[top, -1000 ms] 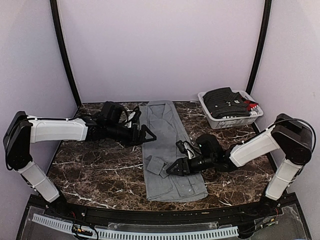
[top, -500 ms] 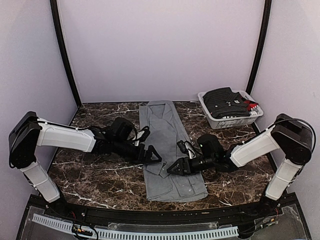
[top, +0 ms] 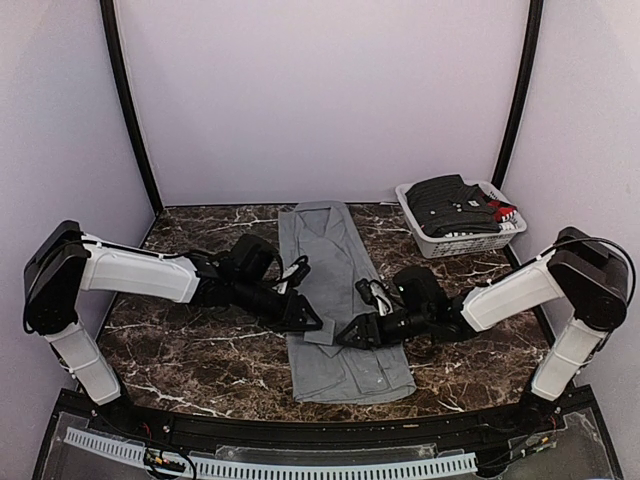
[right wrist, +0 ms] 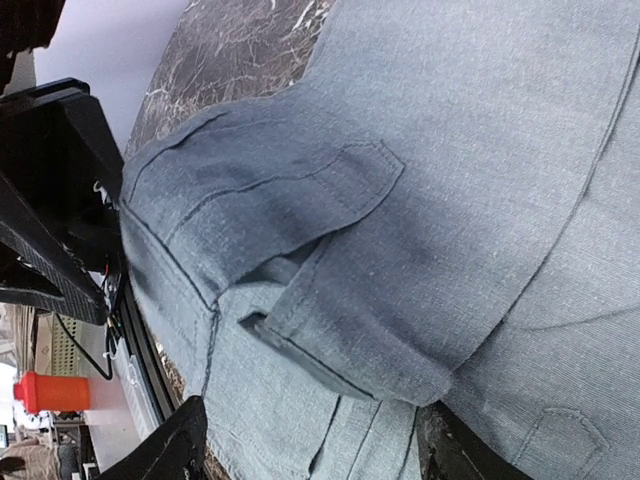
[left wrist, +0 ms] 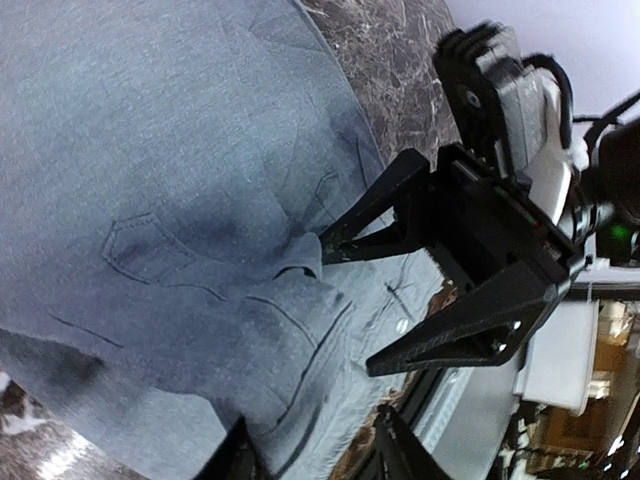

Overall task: Fold and stack the long sleeve shirts
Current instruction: Adjust the sleeve of the rectangle-folded shirt.

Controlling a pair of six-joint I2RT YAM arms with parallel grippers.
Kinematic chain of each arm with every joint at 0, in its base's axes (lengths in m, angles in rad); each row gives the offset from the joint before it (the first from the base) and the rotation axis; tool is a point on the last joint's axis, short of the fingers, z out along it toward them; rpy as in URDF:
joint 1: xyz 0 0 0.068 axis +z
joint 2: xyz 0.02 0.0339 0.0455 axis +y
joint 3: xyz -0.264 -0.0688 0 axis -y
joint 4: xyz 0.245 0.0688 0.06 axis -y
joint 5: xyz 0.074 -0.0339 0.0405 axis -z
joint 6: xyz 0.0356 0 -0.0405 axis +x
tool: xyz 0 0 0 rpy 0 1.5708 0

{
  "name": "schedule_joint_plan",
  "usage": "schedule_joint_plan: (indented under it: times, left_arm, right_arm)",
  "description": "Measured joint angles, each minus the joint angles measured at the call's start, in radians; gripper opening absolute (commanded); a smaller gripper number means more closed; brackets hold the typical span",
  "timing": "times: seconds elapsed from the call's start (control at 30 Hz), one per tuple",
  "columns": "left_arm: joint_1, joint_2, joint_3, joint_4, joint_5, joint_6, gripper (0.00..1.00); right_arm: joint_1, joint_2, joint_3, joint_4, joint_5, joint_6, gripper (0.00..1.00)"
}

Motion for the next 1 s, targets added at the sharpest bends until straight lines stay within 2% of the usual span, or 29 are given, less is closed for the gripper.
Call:
schedule_joint_plan:
  times: [0.13, 0.27, 0.33, 0.47, 0.5, 0.57, 0.63, 1.0]
  left_arm:
    - [0.000, 0.000, 0.029, -0.043, 0.033, -0.016, 0.12]
    - [0.000, 0.000, 0.056, -0.063, 0.082, -0.074, 0.03]
    - [0.000, 0.000, 0.061, -0.061, 0.112, -0.116, 0.02]
    - [0.006, 0.000, 0.060, -0.056, 0.164, -0.193, 0.13]
    - [0.006, 0.001, 0.060, -0.056, 0.173, -0.211, 0.24]
    - [0.006, 0.005, 0.056, -0.061, 0.181, -0.216, 0.38]
    - [0.007, 0.011, 0.046, -0.072, 0.184, -0.211, 0.44]
    - [0.013, 0.010, 0.006, -0.261, 0.058, -0.116, 0.38]
  right_arm:
    - [0.000, -0.043, 0.018, -0.061, 0.037, -0.019, 0.68]
    - [0.000, -0.089, 0.044, -0.120, 0.080, -0.041, 0.68]
    - [-0.001, -0.116, 0.053, -0.154, 0.110, -0.055, 0.68]
    - [-0.003, -0.153, 0.080, -0.244, 0.169, -0.087, 0.68]
    - [-0.003, -0.160, 0.086, -0.265, 0.182, -0.094, 0.68]
    - [-0.003, -0.172, 0.097, -0.306, 0.208, -0.111, 0.68]
    - [-0.004, -0.180, 0.109, -0.347, 0.234, -0.129, 0.68]
    - [-0.002, -0.183, 0.140, -0.496, 0.330, -0.206, 0.62]
